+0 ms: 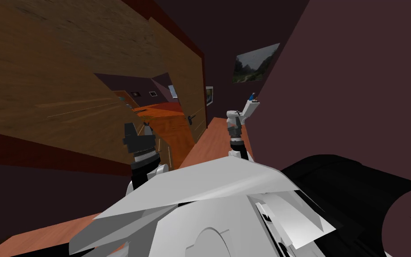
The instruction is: Push the door open
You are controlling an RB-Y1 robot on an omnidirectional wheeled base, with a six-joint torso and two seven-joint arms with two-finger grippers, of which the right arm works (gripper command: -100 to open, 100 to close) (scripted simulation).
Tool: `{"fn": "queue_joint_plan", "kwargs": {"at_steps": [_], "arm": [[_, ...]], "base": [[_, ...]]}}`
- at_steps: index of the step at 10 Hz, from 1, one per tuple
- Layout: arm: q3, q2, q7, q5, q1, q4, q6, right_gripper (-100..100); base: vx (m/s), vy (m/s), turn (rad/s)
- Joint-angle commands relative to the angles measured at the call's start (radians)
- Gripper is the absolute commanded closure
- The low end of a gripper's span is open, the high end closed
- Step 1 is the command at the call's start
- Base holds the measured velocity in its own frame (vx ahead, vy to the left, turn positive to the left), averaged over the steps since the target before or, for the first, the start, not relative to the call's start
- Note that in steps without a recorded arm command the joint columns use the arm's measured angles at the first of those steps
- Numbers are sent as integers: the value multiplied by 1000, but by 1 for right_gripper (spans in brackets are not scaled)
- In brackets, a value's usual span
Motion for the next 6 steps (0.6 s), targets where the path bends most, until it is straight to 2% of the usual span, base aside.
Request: {"fn": "queue_joint_plan", "kwargs": {"at_steps": [1,6], "arm": [[10,-11,-4,3,-22,42,1,-100],[34,-29,-9,10,-84,137,15,-100]], "base": [[138,-44,100],[103,-46,72]]}}
